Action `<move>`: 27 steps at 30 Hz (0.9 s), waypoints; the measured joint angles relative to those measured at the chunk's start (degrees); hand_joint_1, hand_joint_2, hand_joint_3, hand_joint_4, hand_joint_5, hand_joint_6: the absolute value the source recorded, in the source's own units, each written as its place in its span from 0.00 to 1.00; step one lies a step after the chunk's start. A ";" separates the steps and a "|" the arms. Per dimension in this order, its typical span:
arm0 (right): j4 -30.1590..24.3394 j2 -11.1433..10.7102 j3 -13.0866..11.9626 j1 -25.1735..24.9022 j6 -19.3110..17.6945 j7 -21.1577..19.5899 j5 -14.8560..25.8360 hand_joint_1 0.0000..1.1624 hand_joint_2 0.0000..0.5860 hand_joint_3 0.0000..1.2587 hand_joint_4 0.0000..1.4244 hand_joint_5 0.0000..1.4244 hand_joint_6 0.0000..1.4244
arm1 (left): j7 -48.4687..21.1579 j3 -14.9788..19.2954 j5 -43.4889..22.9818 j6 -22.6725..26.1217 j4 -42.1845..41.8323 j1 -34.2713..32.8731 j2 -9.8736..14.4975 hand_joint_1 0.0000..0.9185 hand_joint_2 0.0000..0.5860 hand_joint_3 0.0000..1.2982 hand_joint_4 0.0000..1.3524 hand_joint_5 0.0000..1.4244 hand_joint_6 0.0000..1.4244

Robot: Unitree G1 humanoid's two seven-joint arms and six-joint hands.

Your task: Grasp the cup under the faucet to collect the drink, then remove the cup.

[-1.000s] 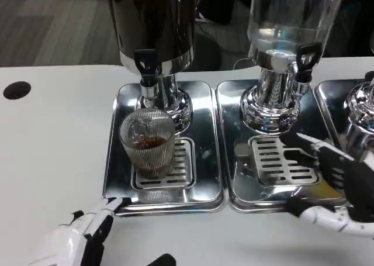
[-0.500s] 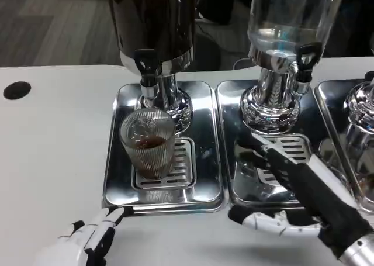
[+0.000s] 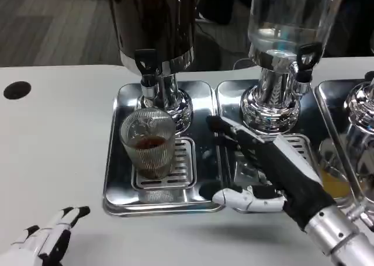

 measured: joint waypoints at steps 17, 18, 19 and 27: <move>11.34 4.94 3.47 -9.78 0.83 -3.54 -3.88 0.63 0.18 0.10 0.09 0.12 0.07 | 0.29 1.14 -0.80 -2.84 0.79 3.06 -0.32 0.02 0.13 0.17 0.11 0.15 0.11; 11.75 5.18 3.52 -10.00 0.83 -3.79 -4.14 0.63 0.18 0.10 0.09 0.12 0.07 | 0.29 1.22 -0.80 -2.87 0.84 3.04 -0.32 0.02 0.13 0.17 0.11 0.15 0.11; 12.32 5.53 3.70 -10.33 0.83 -4.10 -4.32 0.63 0.18 0.10 0.09 0.12 0.07 | 0.29 1.33 -0.81 -2.90 0.91 2.98 -0.30 0.02 0.13 0.17 0.11 0.15 0.11; 16.36 6.86 4.28 -12.64 0.60 -5.38 -4.39 0.63 0.18 0.10 0.09 0.12 0.07 | -4.32 3.46 -0.97 -1.86 -0.58 -3.65 1.61 0.02 0.13 0.18 0.11 0.16 0.13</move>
